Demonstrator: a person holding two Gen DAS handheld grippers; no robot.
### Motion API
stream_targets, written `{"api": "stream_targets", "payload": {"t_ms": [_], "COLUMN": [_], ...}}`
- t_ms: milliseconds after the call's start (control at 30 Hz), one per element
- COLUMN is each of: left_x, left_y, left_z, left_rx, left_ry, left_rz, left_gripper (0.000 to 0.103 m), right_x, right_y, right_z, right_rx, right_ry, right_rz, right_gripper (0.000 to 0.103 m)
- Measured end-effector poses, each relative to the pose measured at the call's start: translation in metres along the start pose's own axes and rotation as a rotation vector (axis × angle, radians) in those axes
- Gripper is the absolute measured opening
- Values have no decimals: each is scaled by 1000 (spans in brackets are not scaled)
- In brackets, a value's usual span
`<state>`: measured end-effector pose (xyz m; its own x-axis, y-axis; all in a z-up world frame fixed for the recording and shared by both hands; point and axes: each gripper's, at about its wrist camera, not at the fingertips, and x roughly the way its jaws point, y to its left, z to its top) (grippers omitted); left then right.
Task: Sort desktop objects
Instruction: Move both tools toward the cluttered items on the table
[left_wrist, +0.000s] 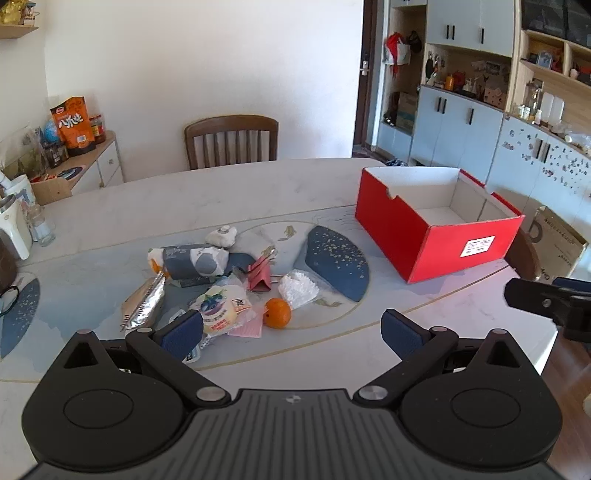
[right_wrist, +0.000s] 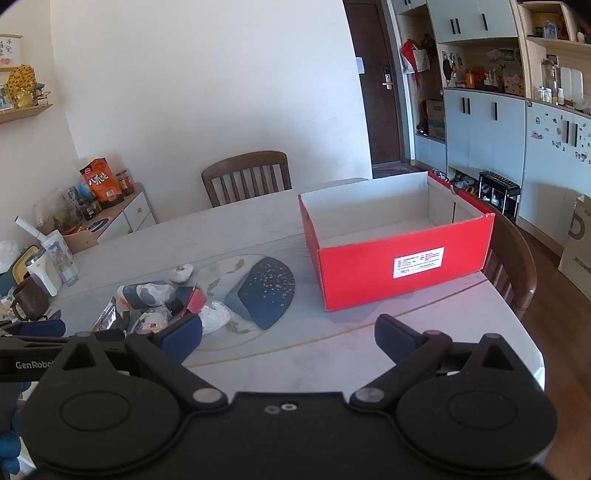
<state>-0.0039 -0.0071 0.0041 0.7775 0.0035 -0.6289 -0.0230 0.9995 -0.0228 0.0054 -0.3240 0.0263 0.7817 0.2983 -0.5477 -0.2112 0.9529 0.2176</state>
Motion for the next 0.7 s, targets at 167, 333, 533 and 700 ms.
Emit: {"api": "stream_targets", "payload": {"t_ms": [167, 333, 533, 700], "left_x": [-1, -2, -2, -1], "left_y": [0, 4, 3, 5], "left_z": [0, -1, -1, -2], "left_rx": [-13, -41, -40, -51], "left_ry": [1, -2, 2, 9], "left_rz": [-16, -20, -8, 9], "left_gripper": [103, 103, 103, 103], "right_x": [1, 3, 3, 2], "right_y": [-1, 0, 1, 1], "right_z": [1, 1, 1, 1], "right_rx": [-3, -5, -2, -10], "right_ry": [3, 3, 3, 4], "right_rz": [7, 16, 29, 39], "right_gripper": [100, 100, 100, 100]}}
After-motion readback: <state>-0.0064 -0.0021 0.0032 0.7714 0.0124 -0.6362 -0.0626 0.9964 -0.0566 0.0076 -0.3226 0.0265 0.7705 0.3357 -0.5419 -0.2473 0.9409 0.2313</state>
